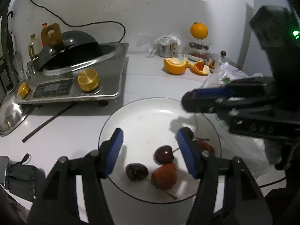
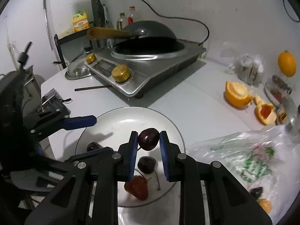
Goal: Organize fruits
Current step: 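Open the left gripper to drop its cherry while the right gripper releases its cherry, then move both grippers back over the tangerine segments and cherries on the bag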
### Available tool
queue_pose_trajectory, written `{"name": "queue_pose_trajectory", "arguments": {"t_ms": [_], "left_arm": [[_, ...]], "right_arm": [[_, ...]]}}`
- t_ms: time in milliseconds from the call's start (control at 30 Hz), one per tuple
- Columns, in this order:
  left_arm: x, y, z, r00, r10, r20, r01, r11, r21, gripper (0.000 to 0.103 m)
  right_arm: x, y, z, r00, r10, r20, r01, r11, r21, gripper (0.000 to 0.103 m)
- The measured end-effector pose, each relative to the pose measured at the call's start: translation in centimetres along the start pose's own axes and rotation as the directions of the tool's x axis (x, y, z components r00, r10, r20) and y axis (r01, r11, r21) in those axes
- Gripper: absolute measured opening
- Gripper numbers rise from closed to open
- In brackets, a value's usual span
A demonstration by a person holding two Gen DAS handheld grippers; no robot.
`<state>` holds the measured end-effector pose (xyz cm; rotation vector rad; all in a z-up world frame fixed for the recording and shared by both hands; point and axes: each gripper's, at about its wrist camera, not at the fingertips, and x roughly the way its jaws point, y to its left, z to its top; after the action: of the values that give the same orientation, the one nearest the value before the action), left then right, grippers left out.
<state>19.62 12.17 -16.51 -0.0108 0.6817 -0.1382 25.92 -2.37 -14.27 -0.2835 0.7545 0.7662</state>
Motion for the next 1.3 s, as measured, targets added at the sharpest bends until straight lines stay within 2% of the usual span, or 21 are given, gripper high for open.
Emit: {"name": "queue_pose_trajectory", "arguments": {"t_ms": [200,500,600,667,733,1300], "left_arm": [[-0.1,0.4,-0.4,1.0,0.01,-0.008,-0.01,1.0,-0.015,0.061],[-1.6,1.1,-1.5,0.999,0.031,0.007,-0.031,0.996,-0.082,0.062],[-1.7,1.2,-1.7,0.999,0.05,0.001,-0.049,0.996,-0.079,0.062],[-1.7,1.2,-1.7,0.998,0.058,0.0,-0.058,0.995,-0.079,0.062],[-1.8,1.1,-1.7,0.998,0.06,0.0,-0.06,0.995,-0.082,0.062],[-1.5,-3.0,-0.5,0.999,0.045,-0.002,-0.045,0.998,-0.047,0.062]], "right_arm": [[1.7,0.0,-0.7,0.999,-0.033,-0.002,0.033,0.999,0.017,0.025],[3.4,-1.0,-1.6,0.999,-0.027,-0.038,0.03,0.997,0.071,0.025],[3.6,-1.2,-1.5,0.998,-0.032,-0.046,0.036,0.996,0.078,0.029],[3.4,-1.4,-1.5,0.999,-0.032,-0.043,0.035,0.996,0.086,0.04],[3.1,-1.6,-1.5,0.999,-0.033,-0.035,0.036,0.995,0.098,0.046],[-3.9,-4.0,-3.6,0.999,-0.032,0.035,0.028,0.992,0.125,0.046]]}}
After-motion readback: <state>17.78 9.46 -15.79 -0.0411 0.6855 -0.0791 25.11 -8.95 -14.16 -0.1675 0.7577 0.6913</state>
